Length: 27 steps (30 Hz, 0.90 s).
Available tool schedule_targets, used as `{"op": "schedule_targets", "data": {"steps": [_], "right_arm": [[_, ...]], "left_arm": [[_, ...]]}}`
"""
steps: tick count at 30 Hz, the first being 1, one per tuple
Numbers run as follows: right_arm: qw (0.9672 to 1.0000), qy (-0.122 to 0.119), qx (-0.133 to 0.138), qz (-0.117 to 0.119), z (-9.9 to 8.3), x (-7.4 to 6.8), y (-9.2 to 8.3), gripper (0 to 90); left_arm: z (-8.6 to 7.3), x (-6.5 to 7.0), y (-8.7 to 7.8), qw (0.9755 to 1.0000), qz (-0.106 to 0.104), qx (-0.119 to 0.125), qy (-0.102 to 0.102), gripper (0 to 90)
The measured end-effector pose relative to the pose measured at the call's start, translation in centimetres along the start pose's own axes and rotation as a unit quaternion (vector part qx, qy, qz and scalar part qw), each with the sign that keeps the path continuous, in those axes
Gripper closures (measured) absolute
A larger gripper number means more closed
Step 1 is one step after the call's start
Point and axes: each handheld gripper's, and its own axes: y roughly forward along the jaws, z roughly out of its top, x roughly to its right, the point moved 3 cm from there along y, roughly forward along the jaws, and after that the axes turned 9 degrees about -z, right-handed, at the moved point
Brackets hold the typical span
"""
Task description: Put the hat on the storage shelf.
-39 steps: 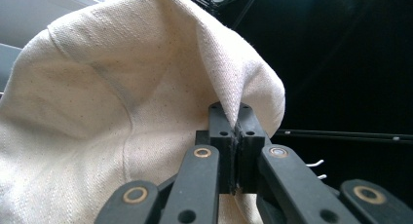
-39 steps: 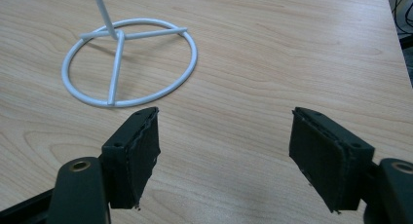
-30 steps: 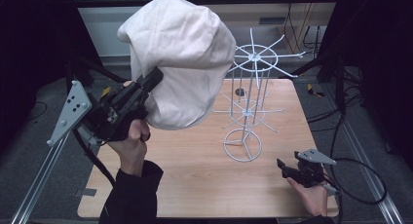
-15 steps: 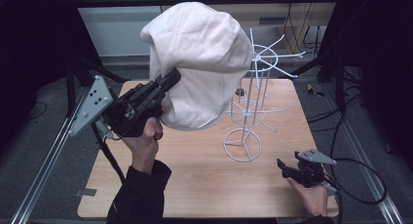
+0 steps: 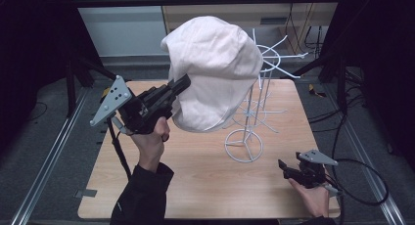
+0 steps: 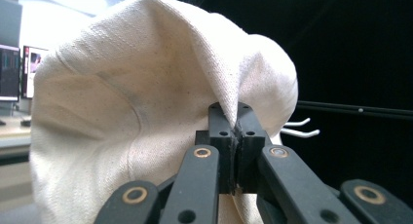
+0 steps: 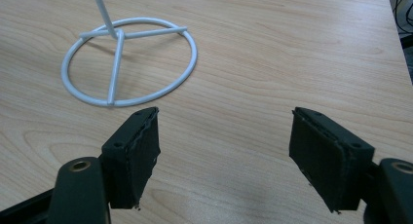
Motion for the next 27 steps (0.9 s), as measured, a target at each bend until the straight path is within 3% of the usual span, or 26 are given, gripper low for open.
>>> {"op": "schedule_targets", "data": {"steps": [13, 18, 27], "right_arm": [[1.0, 0.0, 0.0, 0.0, 0.0, 0.0, 0.0, 26.8], [1.0, -0.002, 0.001, -0.001, -0.1, 0.1, 0.1, 26.8], [1.0, -0.004, 0.004, -0.002, -0.1, 0.1, 0.1, 26.6]], "left_arm": [[-2.6, -2.4, 0.0, 0.9978, 0.024, -0.055, -0.027, 87.5], [-3.6, -2.9, 0.0, 0.995, 0.042, -0.086, -0.026, 87.4], [-5.4, -3.6, 0.1, 0.9911, 0.051, -0.118, -0.034, 87.3]]}}
